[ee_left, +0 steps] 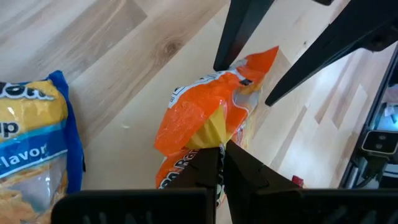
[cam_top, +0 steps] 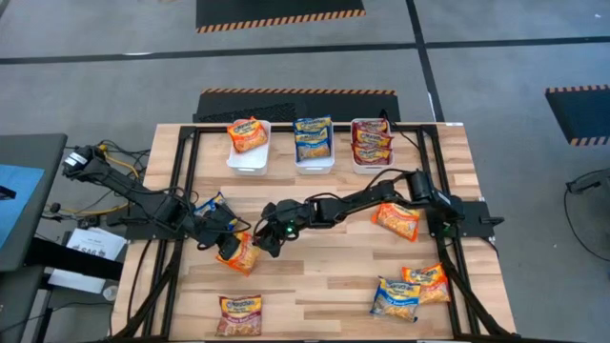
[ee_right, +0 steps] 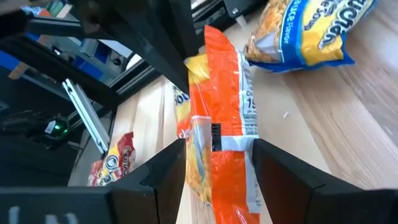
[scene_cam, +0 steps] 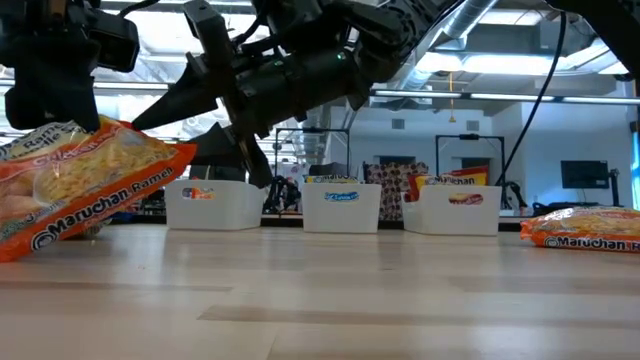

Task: Sort Maruchan noodles
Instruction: Put the orange noodle pack into the left white bin

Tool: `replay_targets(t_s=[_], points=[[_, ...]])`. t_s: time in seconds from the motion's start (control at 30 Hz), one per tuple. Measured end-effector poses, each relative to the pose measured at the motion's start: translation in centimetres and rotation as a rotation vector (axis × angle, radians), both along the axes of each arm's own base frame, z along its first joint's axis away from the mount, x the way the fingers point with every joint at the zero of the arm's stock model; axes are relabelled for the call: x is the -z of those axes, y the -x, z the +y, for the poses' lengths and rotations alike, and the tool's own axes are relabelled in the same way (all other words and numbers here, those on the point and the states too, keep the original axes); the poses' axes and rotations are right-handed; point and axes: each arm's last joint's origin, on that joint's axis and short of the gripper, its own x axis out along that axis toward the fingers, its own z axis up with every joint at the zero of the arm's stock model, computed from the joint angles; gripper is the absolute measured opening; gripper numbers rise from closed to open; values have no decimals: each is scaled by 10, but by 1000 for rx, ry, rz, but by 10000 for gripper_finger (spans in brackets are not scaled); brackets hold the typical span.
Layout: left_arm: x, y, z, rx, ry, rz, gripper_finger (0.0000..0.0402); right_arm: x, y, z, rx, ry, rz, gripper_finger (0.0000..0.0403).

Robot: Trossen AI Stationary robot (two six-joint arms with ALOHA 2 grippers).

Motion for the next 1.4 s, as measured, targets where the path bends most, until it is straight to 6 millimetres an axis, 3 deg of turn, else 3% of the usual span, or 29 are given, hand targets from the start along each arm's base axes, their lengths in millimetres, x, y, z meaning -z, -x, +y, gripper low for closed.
replay_targets(t_s=[0.23, 0.4, 0.77, 1.03, 1.4], points=[[0, 0, 1, -13, -14, -8, 0, 3, 1, -1, 34, -7, 38, 205], [0, 0, 1, -19, -19, -12, 0, 5, 2, -2, 55, -23, 69, 177], [-3, -3, 1, -48, -57, -62, 0, 4, 2, 2, 35, -31, 67, 22], [-3, -3, 2, -71, -55, -72, 7, 0, 4, 3, 42, -53, 77, 20], [-8, -10, 7, -91, -46, -129, 86, -36, 21, -2, 32, 44, 138, 20]])
